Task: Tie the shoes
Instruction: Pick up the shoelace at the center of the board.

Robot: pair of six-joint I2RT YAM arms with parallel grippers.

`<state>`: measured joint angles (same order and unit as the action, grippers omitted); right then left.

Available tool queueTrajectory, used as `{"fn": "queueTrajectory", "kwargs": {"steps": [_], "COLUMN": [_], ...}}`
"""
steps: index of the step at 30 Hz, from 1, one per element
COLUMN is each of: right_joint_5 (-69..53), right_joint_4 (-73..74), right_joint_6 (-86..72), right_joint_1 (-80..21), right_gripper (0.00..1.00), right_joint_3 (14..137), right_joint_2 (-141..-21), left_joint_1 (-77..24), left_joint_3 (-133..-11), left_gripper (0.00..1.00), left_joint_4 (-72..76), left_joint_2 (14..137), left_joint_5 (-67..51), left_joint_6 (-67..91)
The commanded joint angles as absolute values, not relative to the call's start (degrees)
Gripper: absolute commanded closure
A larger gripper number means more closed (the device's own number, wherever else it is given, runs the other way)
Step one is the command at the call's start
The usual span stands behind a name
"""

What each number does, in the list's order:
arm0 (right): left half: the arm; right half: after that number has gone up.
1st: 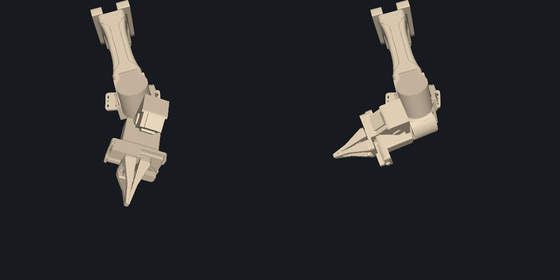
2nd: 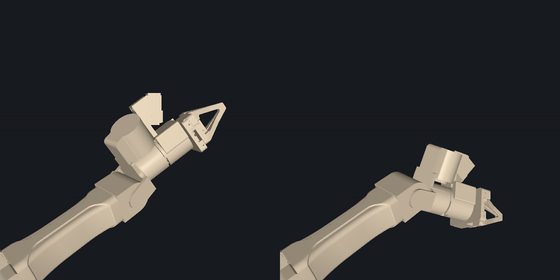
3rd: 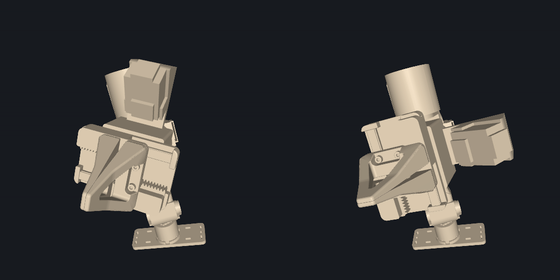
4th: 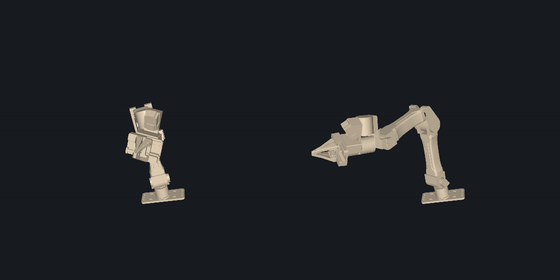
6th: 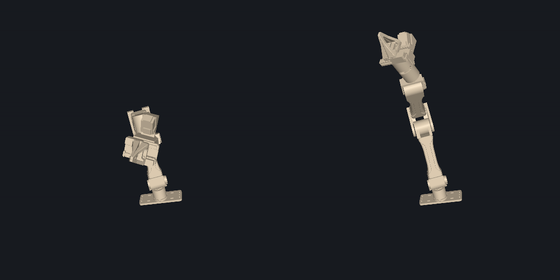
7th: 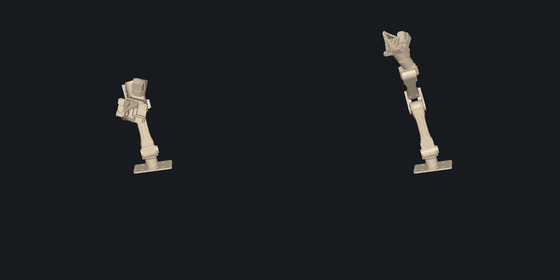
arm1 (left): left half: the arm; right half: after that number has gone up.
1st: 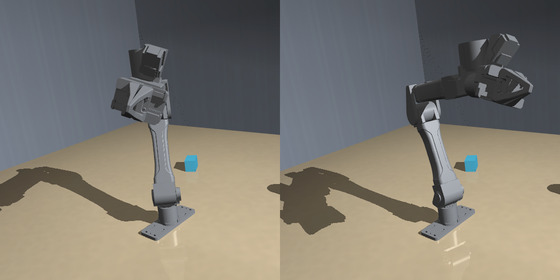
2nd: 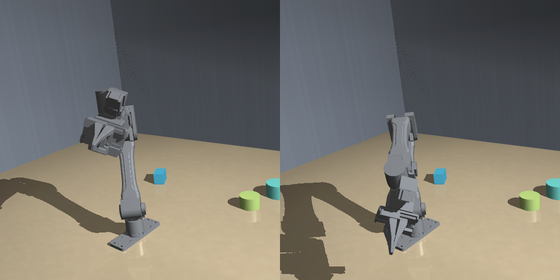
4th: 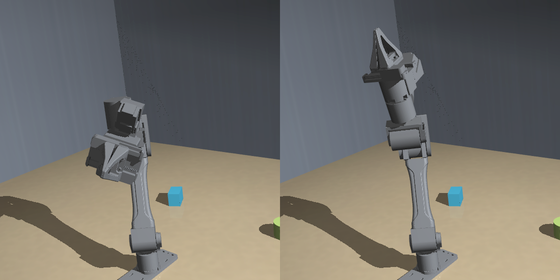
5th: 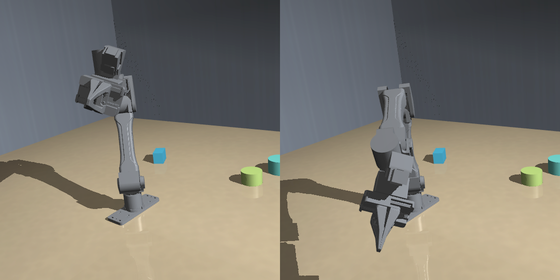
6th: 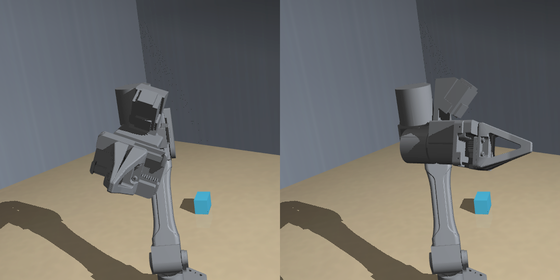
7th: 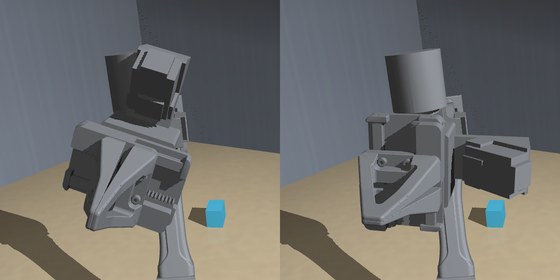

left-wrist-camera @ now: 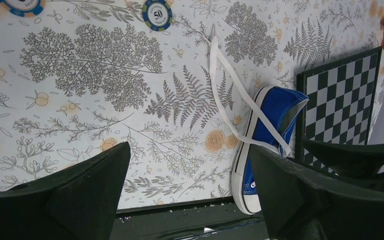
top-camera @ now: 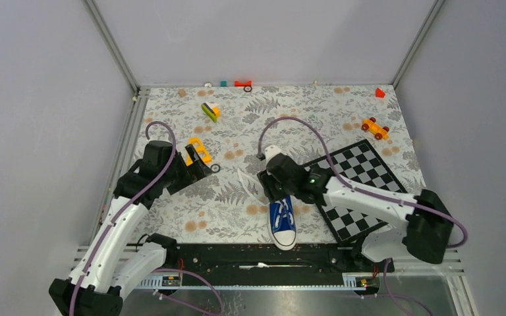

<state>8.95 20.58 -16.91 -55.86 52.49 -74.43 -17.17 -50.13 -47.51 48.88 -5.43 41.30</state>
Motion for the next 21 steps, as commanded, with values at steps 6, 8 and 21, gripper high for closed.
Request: {"fn": "queueTrajectory", "kwargs": {"steps": [6,8,21], "right_joint_5": [14.21,14.33,10.04], "right_joint_4": [19.11,20.16,19.87], "right_joint_6": [-10.07,-9.32,-10.4], "right_joint_1": [-57.85,-57.84,-52.67], "right_gripper": [0.46,0.46,0.45], "right_joint_3": [68.89,72.87,80.88], "right_joint_2": [-96.29,-100.9,-114.43], "left_joint_1": [-15.48,-15.47,-15.44], "left_joint_3": [-49.92,-49.2,-49.5], "left_gripper": [0.01,0.01,0.01], "left_joint_4": [-52.29,-52.38,-56.67], "left_joint_2": [43.44,41.17,34.85], "left_joint_5": [-5.02,-5.0,-4.31], "left_joint_6": [46.26,46.93,45.52]}}
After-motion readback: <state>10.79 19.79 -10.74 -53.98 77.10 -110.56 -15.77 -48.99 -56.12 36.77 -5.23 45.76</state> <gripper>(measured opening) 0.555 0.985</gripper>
